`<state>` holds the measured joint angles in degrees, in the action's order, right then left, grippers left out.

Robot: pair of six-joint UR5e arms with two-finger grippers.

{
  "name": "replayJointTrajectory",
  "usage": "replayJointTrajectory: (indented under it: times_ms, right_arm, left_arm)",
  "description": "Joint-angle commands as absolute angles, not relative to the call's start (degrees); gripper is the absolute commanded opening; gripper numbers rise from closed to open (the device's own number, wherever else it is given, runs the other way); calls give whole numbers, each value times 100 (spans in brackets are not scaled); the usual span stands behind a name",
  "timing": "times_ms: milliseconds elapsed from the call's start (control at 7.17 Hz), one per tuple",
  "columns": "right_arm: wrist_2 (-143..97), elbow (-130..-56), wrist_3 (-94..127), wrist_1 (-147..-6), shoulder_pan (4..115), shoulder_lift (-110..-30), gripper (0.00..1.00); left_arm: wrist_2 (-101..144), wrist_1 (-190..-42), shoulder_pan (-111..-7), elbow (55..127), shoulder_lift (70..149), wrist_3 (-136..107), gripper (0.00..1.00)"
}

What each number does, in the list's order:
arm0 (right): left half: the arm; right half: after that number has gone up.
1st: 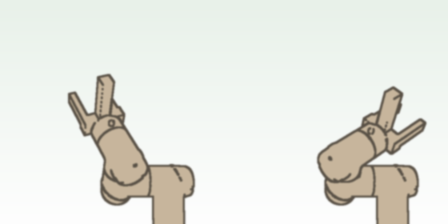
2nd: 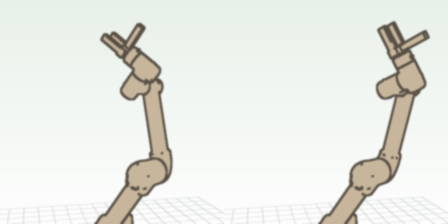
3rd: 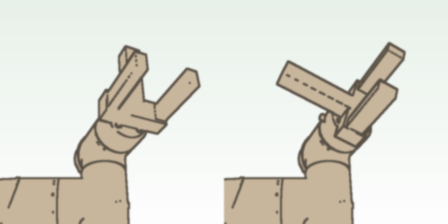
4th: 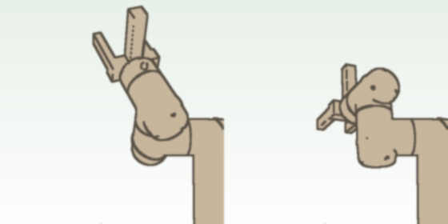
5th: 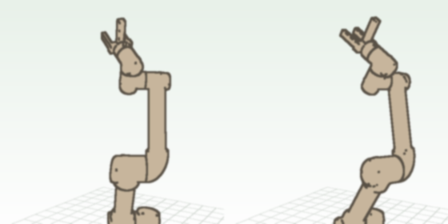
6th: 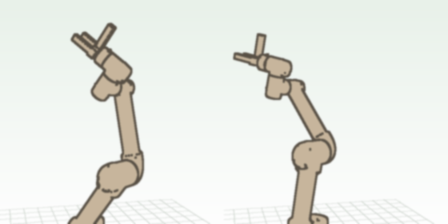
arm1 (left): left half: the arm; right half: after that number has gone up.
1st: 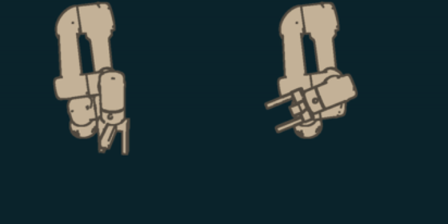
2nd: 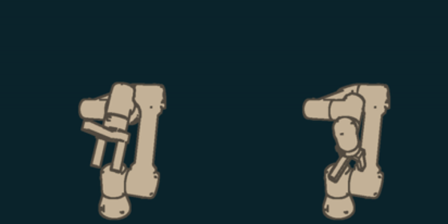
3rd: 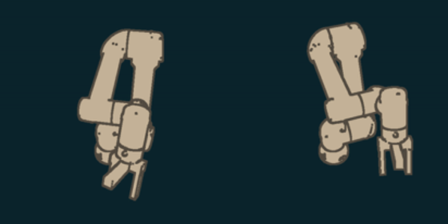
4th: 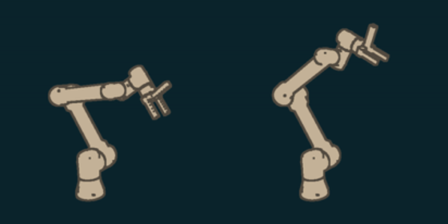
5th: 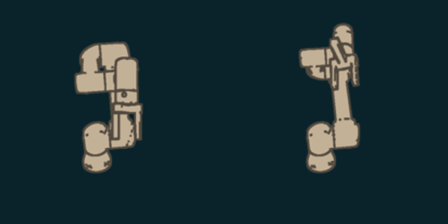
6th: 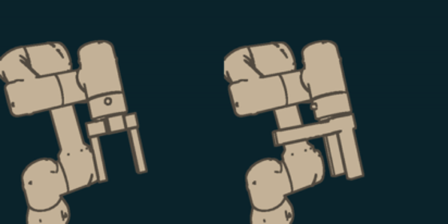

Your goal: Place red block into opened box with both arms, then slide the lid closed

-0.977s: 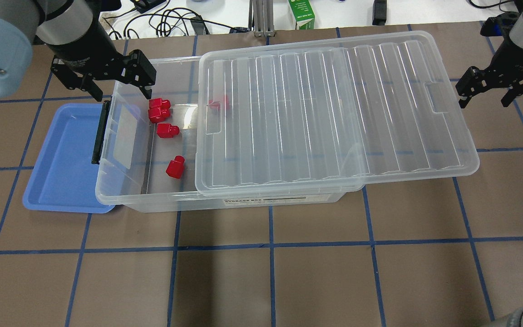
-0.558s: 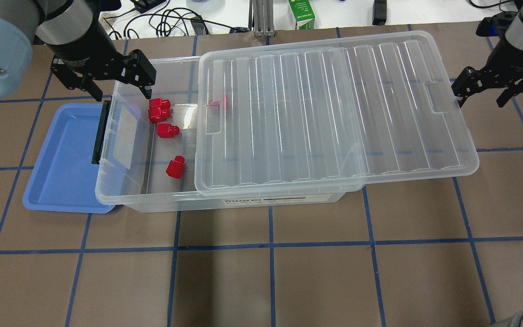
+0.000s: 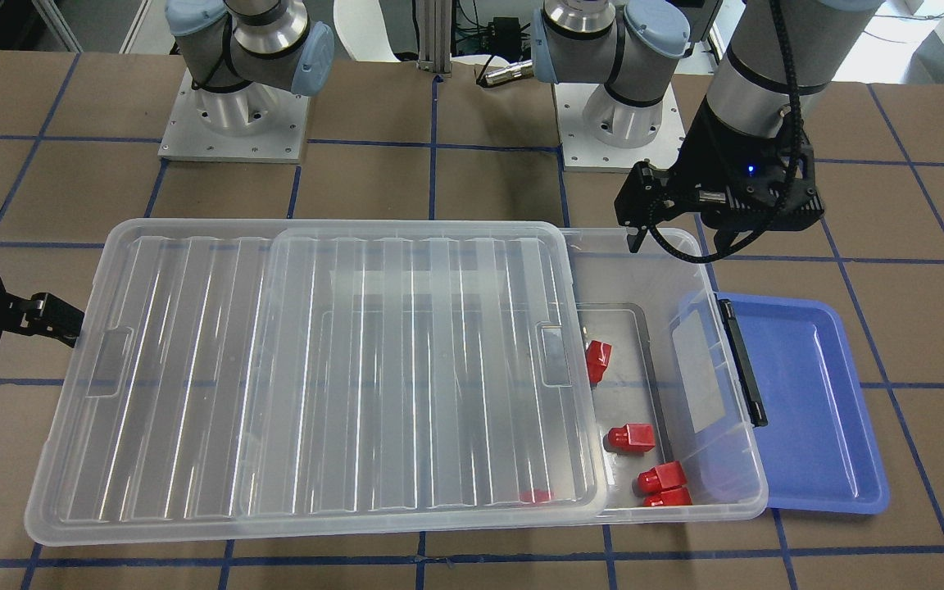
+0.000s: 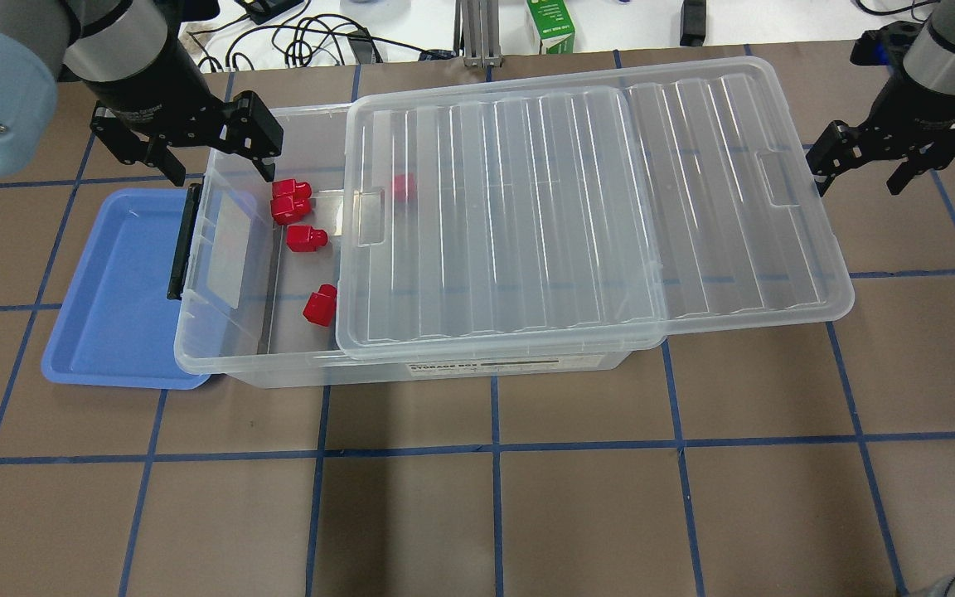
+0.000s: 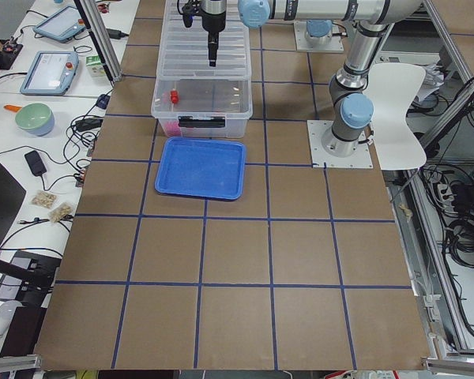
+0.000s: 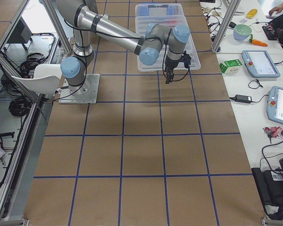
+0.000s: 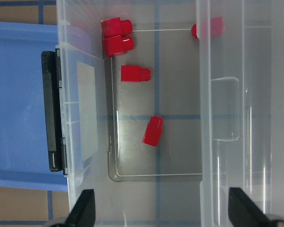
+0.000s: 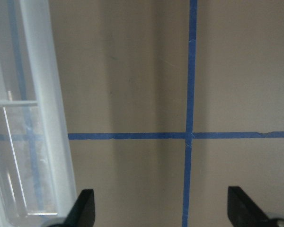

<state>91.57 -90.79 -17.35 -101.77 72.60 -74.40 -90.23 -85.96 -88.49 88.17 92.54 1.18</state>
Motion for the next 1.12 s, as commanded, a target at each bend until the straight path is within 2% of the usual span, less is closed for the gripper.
replayJointTrajectory:
  times_ms: [0, 698, 977]
  right_arm:
    - [9045, -9079, -1486, -10169, 7496, -7444, 100]
    - [8974, -9079, -345, -10169, 8208, -7444, 100]
    - [8974, -9079, -88, -10186, 8472, -7453, 100]
  left_arm:
    - [-9026, -8604, -8850, 8842, 9238, 114, 100]
    - [-8948, -9211, -8859, 9043, 8702, 89, 100]
    - [-8957, -9011, -8825, 9472, 8806, 88, 100]
